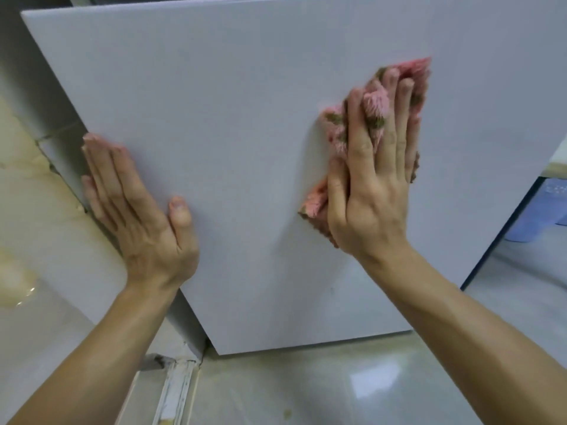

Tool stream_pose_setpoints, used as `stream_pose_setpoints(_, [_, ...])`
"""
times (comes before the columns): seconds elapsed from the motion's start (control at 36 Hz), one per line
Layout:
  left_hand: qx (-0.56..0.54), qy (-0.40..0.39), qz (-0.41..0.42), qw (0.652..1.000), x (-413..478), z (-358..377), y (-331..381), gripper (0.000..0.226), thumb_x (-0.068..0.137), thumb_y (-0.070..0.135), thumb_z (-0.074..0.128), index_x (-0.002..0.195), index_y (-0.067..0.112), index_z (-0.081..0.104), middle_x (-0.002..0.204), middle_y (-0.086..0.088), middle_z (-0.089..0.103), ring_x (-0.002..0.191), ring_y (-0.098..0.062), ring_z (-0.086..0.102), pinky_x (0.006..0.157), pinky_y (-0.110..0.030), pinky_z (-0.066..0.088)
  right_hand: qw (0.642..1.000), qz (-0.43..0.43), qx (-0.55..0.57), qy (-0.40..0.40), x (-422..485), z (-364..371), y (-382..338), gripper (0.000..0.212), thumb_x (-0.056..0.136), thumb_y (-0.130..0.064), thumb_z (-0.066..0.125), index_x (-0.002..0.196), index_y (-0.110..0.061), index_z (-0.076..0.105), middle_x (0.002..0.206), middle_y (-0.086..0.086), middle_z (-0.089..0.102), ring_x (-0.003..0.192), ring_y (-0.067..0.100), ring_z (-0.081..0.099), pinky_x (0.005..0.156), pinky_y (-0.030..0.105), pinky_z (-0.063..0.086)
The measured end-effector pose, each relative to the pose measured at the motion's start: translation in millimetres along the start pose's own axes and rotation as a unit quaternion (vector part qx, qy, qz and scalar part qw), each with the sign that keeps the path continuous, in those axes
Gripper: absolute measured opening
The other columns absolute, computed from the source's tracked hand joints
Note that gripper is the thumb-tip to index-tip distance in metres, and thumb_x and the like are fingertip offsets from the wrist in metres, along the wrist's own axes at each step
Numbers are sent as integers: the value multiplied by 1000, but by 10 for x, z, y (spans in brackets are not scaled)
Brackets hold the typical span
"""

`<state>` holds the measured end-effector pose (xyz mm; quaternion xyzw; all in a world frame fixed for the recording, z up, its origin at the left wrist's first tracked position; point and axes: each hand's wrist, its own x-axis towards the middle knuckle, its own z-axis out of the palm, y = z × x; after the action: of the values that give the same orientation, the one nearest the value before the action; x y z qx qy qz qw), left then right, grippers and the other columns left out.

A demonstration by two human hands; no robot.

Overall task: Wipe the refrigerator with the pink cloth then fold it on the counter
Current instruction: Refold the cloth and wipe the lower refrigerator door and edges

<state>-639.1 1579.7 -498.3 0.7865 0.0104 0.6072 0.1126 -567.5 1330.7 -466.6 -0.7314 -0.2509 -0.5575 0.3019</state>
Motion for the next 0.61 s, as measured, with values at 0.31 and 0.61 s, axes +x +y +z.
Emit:
stream_pose_setpoints(0.31, [35,16,-23,999,-52,36,136,67,103,20,34,155,-19,20,161,-44,19,154,-56,17,128,-63,12,905,-318,31,-279,-1671,255,199,63,95,-14,60,157,-15,46,169,6,30,160,20,23,132,37,12])
stream_pose_setpoints(0.61, [44,-54,42,997,-180,162,494,76,99,23,47,161,-6,16,168,-33,14,162,-36,1,130,-55,0,964,-212,40,-158,-604,-150,486,51,100,-20,48,148,-4,53,164,18,30,161,29,18,131,47,16])
